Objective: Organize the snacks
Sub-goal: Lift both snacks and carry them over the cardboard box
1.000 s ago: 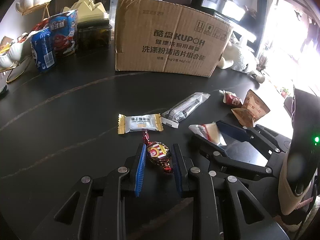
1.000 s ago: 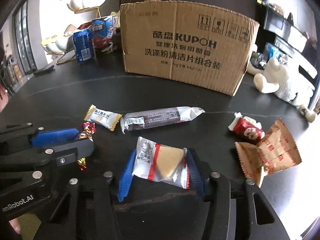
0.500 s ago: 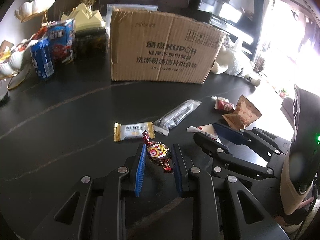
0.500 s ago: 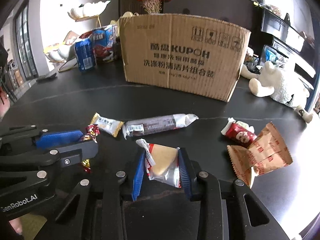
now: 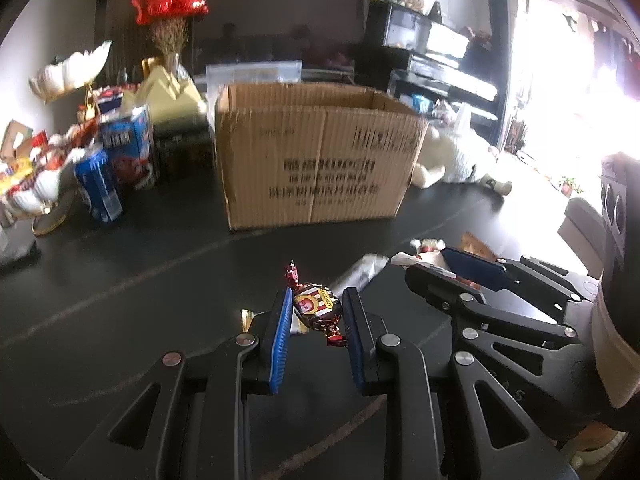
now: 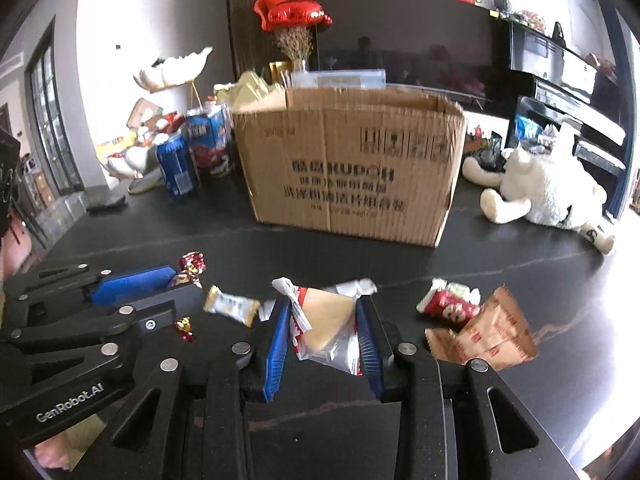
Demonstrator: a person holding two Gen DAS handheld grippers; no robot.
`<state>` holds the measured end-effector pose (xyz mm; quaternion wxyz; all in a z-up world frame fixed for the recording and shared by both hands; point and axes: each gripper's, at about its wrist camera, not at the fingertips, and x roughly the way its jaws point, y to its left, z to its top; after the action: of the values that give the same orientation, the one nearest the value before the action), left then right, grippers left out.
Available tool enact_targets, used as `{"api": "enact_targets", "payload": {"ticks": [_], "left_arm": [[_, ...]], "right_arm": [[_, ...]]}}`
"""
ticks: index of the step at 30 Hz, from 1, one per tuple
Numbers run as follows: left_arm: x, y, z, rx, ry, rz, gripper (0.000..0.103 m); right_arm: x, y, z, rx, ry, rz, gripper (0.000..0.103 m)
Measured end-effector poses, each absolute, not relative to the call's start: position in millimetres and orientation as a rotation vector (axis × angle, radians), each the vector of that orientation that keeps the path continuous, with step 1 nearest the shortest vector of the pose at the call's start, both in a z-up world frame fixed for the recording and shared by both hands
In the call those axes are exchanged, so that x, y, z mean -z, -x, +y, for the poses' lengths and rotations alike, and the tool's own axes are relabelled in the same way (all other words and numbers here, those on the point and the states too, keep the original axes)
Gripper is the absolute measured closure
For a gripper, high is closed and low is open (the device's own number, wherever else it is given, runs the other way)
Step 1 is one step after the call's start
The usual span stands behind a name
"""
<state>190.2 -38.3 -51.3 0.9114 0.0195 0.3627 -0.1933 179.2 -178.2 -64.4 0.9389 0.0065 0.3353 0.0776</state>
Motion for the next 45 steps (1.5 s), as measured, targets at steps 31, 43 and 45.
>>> {"api": "enact_targets", "payload": {"ticks": [31, 43, 45], "left_arm": [[-78, -261, -52, 0.421, -0.09, 0.54, 0.077], [-76, -326, -68, 0.449, -0.111, 0.614, 0.077], [-72, -338, -71, 0.452, -0.117, 0.632, 0.077]], "right_arm": [[-60, -253, -195, -0.148, -0.023, 0.53, 0.069], [-67, -311, -212, -0.113, -0.011, 0.586, 0.069], [-66, -320, -213, -0.112, -0.008, 0.598, 0.068]]}}
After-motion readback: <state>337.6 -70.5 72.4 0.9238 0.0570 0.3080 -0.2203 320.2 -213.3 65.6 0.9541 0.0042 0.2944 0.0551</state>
